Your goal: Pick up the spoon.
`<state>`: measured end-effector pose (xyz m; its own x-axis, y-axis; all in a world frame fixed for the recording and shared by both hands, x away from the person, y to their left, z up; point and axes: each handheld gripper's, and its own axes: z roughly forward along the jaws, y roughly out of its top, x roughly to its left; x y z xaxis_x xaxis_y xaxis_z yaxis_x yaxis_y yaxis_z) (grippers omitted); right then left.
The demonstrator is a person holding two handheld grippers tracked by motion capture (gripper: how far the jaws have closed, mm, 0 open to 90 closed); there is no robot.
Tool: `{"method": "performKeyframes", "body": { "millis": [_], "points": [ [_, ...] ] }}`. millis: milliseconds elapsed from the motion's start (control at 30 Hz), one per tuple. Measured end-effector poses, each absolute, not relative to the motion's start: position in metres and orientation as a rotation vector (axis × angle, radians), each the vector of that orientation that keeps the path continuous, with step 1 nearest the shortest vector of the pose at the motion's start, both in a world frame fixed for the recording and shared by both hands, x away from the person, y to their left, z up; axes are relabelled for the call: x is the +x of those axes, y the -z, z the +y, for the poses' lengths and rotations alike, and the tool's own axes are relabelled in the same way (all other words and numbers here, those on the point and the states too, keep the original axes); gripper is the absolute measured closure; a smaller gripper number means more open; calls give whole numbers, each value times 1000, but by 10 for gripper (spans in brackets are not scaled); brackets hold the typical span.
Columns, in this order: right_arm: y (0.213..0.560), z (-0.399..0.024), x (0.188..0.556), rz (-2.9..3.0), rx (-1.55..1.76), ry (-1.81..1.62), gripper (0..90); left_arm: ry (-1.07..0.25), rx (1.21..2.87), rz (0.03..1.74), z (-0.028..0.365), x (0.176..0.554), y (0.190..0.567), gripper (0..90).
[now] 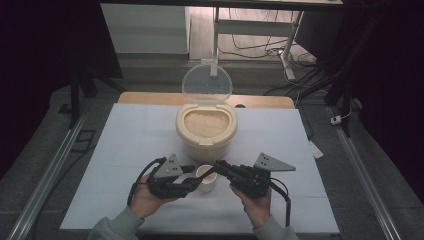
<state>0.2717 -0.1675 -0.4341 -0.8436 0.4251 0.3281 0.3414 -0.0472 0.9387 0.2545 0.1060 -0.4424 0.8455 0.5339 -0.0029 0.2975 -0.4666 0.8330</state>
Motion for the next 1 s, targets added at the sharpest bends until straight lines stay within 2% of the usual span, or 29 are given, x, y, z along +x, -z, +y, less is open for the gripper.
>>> {"method": "performKeyframes", "body": {
  "millis": [133, 433, 833, 1000],
  "points": [
    [432, -172, 272, 2101, 855, -2063, 837, -292, 2025, 659, 121, 253, 443, 397],
    [423, -191, 275, 2020, 870, -2076, 837, -325, 1956, 772, 163, 243, 456, 295],
    [412, -211, 276, 1957, 858, -2082, 837, -346, 1945, 972, 216, 236, 490, 273],
    [408, -215, 276, 1942, 853, -2085, 837, -350, 1945, 1001, 224, 234, 495, 270]
  ]
}}
